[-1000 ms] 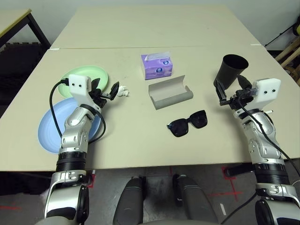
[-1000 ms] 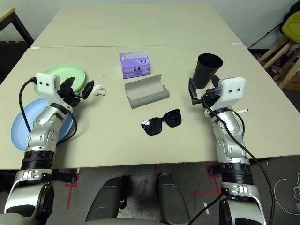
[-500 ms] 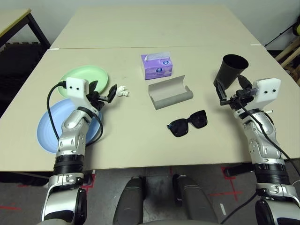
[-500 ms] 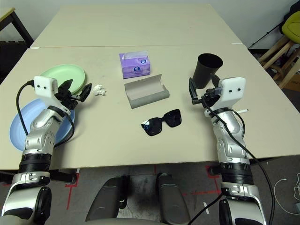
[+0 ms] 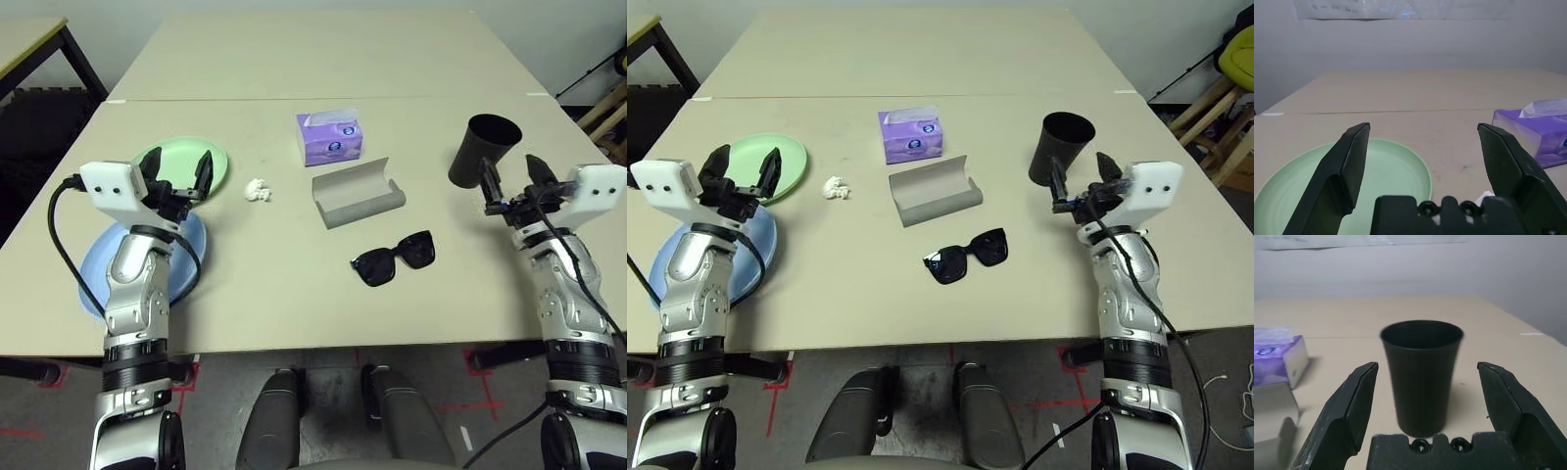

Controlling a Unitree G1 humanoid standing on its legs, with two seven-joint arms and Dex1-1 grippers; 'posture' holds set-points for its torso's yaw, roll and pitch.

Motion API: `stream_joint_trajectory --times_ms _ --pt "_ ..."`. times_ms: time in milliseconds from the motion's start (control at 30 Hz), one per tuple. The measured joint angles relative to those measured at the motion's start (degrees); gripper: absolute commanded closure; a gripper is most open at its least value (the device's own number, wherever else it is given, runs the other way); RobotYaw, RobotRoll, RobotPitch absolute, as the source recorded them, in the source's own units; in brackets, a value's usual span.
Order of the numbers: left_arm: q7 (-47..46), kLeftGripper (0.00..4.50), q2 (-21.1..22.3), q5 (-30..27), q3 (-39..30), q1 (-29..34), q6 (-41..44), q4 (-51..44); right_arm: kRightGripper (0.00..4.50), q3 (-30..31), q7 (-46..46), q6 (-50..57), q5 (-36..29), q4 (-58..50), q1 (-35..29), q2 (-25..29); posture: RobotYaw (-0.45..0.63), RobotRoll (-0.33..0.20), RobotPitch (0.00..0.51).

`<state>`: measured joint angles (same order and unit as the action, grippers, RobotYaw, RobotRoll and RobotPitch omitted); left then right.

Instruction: Organize and tidy the items on the table.

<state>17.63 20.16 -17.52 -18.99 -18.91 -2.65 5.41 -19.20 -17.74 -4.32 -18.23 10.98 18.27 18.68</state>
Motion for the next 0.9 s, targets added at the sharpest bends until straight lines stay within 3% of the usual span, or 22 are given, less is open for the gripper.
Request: stream_joint_trajectory --times_ms 167,433,900 --pt "-0.71 0.00 0.18 0.01 -0.35 0.22 0.01 0.38 0.03 0.92 -2.91 -0.31 0.25 -0.05 -1.25 1.48 0.05 0.000 0.139" --pt "-0.61 0.00 1.80 -0.02 -0.77 0.25 1.07 0.44 0.03 4.87 -21.25 0.00 -4.94 -3.95 -1.42 7.67 0.07 0.000 0.141" --pt "1.20 0.00 3.10 -0.60 -1.03 1.48 2.82 0.43 0.03 12.33 -43.49 3.08 -8.77 -9.37 -1.50 14.49 0.08 0.000 0.142"
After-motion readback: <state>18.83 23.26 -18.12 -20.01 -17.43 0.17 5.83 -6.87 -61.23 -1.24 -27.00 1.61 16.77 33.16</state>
